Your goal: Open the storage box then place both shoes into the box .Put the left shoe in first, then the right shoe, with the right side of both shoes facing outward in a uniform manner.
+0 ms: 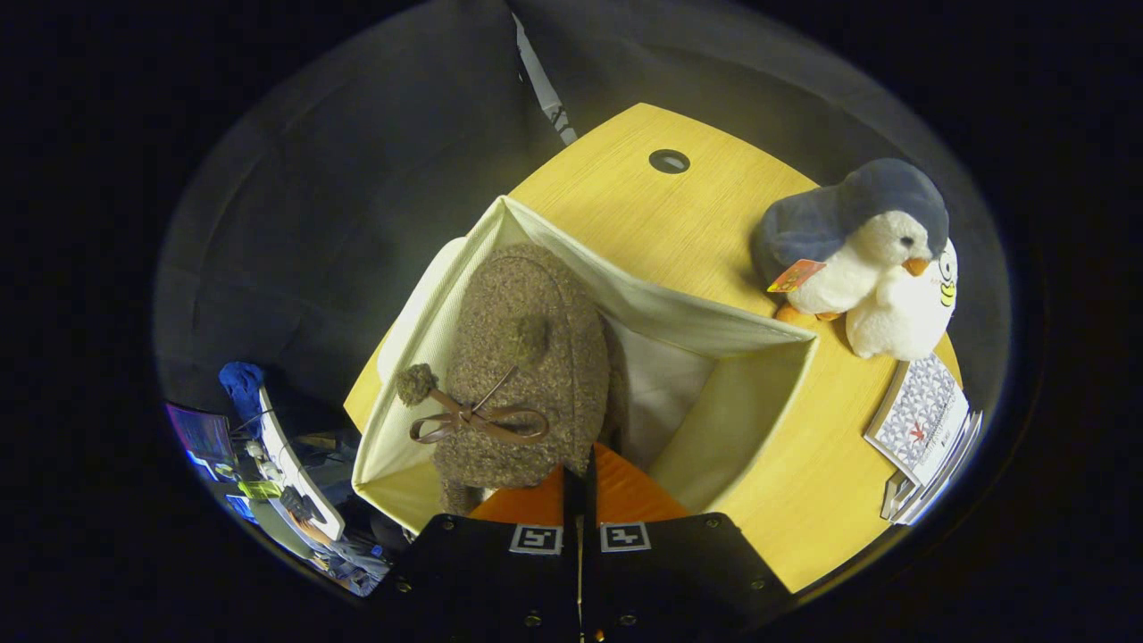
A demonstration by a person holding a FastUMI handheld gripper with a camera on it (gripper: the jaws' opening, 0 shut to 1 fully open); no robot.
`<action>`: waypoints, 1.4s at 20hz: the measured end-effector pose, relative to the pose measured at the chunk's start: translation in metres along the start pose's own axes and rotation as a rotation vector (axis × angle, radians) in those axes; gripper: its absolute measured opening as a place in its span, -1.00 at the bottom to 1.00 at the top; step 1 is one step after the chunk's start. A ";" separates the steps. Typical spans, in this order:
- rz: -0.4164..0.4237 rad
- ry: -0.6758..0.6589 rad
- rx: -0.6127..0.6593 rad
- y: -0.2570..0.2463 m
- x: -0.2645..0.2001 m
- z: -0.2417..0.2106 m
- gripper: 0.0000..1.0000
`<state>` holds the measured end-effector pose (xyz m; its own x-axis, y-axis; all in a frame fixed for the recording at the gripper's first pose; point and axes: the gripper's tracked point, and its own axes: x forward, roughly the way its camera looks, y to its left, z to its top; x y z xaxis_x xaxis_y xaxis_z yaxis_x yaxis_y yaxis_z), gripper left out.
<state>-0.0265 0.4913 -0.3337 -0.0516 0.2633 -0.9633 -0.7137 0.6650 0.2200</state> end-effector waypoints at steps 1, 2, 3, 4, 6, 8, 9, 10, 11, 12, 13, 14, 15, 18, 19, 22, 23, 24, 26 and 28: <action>-0.003 0.005 0.003 0.001 0.003 -0.001 -0.97; -0.003 0.010 0.011 0.001 0.005 0.000 -0.97; 0.037 0.006 0.018 0.011 0.004 0.001 -0.97; 0.069 -0.006 0.021 0.015 0.000 0.003 -0.88; 0.108 -0.050 0.016 0.025 -0.010 0.007 -0.32; 0.090 -0.109 -0.006 0.014 -0.027 0.007 0.25; 0.090 -0.147 -0.004 0.015 -0.037 0.009 0.53; 0.090 -0.189 0.008 0.013 -0.049 0.009 0.53; 0.090 -0.236 0.027 0.009 -0.061 0.008 0.53; 0.083 -0.280 0.050 0.003 -0.075 0.002 0.53; 0.072 -0.332 0.075 -0.005 -0.088 -0.003 0.53; 0.060 -0.380 0.098 -0.015 -0.102 -0.011 0.53; 0.042 -0.427 0.127 -0.023 -0.115 -0.020 0.53; -0.062 -0.588 0.193 -0.063 -0.159 -0.047 0.53; -0.106 -0.647 0.217 -0.078 -0.174 -0.057 0.53; -0.196 -0.779 0.319 -0.115 -0.213 -0.084 0.53; -0.224 -0.824 0.345 -0.126 -0.223 -0.094 0.53; -0.260 -0.885 0.362 -0.137 -0.238 -0.102 0.53; -0.361 -1.018 0.376 -0.161 -0.278 -0.117 0.53; -0.442 -1.140 0.373 -0.173 -0.315 -0.131 0.53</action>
<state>0.0220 0.2019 -0.0888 0.8968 0.2950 -0.3296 -0.2686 0.9552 0.1241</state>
